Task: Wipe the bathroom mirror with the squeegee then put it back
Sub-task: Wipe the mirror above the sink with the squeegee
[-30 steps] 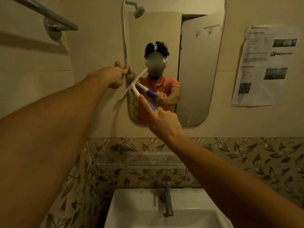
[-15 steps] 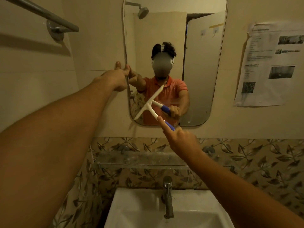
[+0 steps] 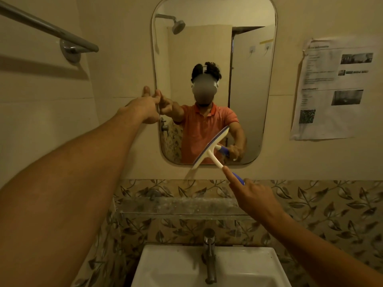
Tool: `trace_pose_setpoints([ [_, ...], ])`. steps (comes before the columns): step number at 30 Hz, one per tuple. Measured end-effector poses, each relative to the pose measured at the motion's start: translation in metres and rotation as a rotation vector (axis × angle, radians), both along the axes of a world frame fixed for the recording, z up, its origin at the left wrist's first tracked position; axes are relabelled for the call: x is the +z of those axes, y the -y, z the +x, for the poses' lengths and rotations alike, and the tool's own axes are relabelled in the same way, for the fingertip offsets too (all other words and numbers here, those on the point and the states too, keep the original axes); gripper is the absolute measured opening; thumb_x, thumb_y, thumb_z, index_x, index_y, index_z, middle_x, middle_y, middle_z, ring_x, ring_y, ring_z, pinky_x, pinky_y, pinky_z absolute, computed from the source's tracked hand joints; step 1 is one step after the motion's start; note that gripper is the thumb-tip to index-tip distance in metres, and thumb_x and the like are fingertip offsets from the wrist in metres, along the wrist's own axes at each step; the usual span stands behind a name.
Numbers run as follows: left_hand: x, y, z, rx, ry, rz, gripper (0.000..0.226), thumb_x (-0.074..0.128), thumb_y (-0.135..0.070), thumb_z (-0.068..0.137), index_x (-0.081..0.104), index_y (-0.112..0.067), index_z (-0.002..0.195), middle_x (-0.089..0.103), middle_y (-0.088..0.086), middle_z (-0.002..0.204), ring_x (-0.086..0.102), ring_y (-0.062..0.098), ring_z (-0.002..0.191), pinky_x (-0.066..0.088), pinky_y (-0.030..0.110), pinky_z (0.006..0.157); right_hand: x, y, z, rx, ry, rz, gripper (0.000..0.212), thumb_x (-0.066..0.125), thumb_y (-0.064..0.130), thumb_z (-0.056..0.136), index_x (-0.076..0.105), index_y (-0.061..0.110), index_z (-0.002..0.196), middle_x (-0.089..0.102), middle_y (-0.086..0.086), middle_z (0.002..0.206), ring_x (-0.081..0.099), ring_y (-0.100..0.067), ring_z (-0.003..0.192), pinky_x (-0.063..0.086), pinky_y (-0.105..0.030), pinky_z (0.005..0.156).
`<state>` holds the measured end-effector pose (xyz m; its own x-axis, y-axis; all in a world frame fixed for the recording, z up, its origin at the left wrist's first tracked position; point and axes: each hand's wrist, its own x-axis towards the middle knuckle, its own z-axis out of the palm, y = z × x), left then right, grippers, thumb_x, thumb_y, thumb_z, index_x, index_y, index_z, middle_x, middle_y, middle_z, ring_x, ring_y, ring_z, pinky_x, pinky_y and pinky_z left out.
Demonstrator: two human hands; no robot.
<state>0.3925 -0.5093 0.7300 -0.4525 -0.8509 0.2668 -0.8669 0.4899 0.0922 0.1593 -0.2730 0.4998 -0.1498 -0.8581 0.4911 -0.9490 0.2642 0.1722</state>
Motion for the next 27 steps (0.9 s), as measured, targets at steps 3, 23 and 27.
trace_pose_setpoints([
  [3,-0.001,-0.001,0.0,0.006,0.001,-0.015,0.096,0.054,-0.008,0.093,-0.009,-0.039,0.157,-0.028,-0.001,0.162,0.017,0.04,0.15,0.034,0.06,0.113,0.017,0.014,0.015,0.12,-0.008,-0.141,0.09,0.061,0.035,0.098,-0.006,0.032,0.159,0.039,0.002,0.066,0.019,-0.003,0.04,0.026,-0.019,0.035],
  [23,0.0,-0.007,0.002,-0.014,0.004,-0.043,0.095,0.053,-0.007,0.093,-0.01,-0.034,0.159,-0.029,0.004,0.162,0.015,0.04,0.15,0.033,0.055,0.115,0.023,0.015,0.024,-0.038,-0.005,-0.146,0.1,0.055,0.03,0.102,-0.033,0.039,0.15,0.047,-0.003,0.071,0.031,-0.008,0.042,0.032,-0.025,0.043],
  [27,-0.003,-0.014,0.001,-0.019,-0.02,-0.067,0.094,0.053,-0.007,0.092,-0.008,-0.032,0.159,-0.027,0.006,0.163,0.013,0.039,0.151,0.033,0.053,0.114,0.002,0.005,0.031,-0.119,0.038,-0.158,0.097,0.051,0.036,0.104,-0.036,0.039,0.148,0.047,-0.003,0.072,0.033,-0.008,0.043,0.024,-0.022,0.042],
])
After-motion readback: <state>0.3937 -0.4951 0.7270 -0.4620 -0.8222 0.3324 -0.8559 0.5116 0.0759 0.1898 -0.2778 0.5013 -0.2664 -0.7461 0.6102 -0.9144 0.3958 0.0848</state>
